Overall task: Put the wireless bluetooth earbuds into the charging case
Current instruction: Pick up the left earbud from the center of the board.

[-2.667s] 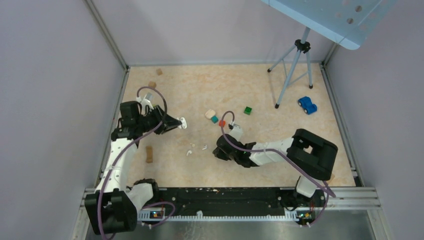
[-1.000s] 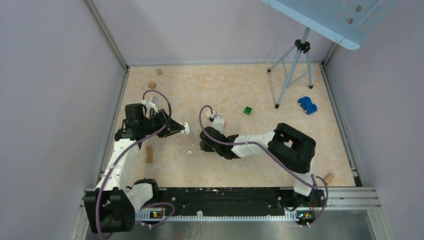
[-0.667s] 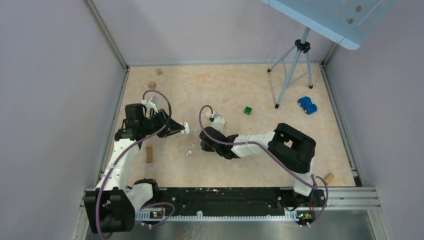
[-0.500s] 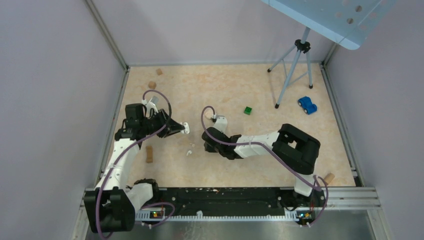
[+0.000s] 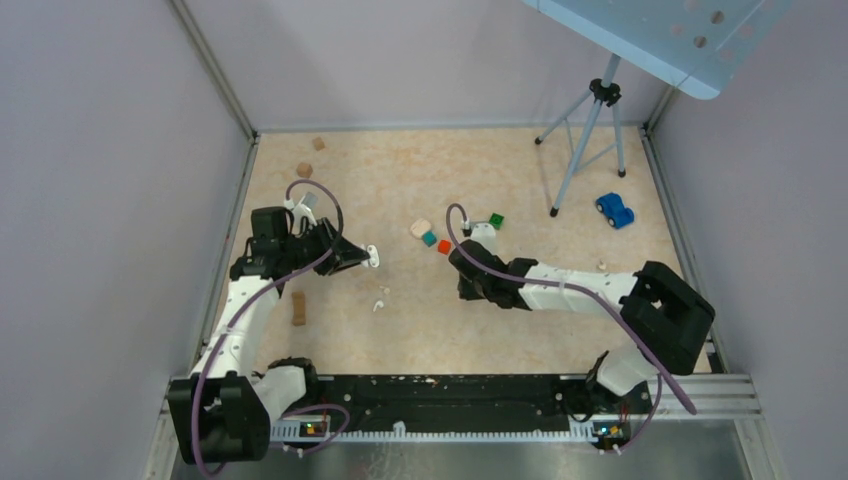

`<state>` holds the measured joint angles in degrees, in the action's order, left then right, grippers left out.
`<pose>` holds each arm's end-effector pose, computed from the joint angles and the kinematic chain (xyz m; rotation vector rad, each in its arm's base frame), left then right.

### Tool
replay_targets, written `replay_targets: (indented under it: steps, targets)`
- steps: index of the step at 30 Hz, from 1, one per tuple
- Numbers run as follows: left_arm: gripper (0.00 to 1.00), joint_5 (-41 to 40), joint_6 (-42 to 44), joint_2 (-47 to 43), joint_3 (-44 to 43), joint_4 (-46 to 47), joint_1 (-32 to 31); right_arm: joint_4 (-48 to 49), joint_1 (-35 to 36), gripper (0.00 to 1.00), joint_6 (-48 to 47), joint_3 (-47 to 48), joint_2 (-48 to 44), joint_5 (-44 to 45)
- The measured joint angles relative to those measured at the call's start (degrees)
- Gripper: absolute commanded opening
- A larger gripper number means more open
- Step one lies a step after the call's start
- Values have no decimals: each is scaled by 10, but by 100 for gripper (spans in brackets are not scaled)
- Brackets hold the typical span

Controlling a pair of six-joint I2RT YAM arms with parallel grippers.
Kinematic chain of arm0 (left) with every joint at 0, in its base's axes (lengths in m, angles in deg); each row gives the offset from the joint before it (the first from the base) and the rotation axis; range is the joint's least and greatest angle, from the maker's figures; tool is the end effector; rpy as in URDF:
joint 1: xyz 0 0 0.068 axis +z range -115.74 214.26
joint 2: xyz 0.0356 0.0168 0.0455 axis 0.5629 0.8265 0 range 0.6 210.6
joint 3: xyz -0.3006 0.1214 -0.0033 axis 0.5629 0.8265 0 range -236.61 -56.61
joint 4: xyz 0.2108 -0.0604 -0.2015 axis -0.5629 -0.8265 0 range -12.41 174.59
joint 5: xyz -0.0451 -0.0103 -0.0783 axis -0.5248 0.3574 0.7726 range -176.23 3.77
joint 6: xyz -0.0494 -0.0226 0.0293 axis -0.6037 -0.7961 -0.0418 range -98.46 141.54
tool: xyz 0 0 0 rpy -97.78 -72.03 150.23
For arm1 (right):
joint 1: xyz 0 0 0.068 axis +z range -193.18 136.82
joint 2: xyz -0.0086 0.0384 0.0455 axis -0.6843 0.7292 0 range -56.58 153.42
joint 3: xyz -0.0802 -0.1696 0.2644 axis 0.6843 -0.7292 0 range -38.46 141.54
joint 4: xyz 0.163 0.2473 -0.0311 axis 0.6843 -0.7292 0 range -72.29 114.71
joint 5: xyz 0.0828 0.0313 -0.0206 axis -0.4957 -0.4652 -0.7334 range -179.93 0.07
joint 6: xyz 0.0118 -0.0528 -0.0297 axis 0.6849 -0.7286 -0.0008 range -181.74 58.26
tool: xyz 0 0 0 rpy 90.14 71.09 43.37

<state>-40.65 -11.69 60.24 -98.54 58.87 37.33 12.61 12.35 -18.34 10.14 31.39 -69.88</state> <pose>0.2271 -0.0212 0.2845 -0.3204 2.3095 -1.1877 0.2052 0.2707 0.2046 -0.1073 2.4264 0.3655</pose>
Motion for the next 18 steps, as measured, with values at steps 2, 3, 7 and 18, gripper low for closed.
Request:
replay_targets:
  steps: [2, 3, 7, 18]
  targets:
    - [14, 0, 0, 1, 0, 0, 0, -33, -3, 16, -25, 4, -6, -2]
    - [14, 0, 0, 2, 0, 0, 0, -52, -3, 16, -38, 10, -5, -3]
    - [14, -3, 0, 4, 0, 0, 0, -124, -3, 18, -84, 60, 29, -1]
    - [14, -11, 2, 5, -3, -4, 0, -158, -3, 43, -101, 97, 84, 10]
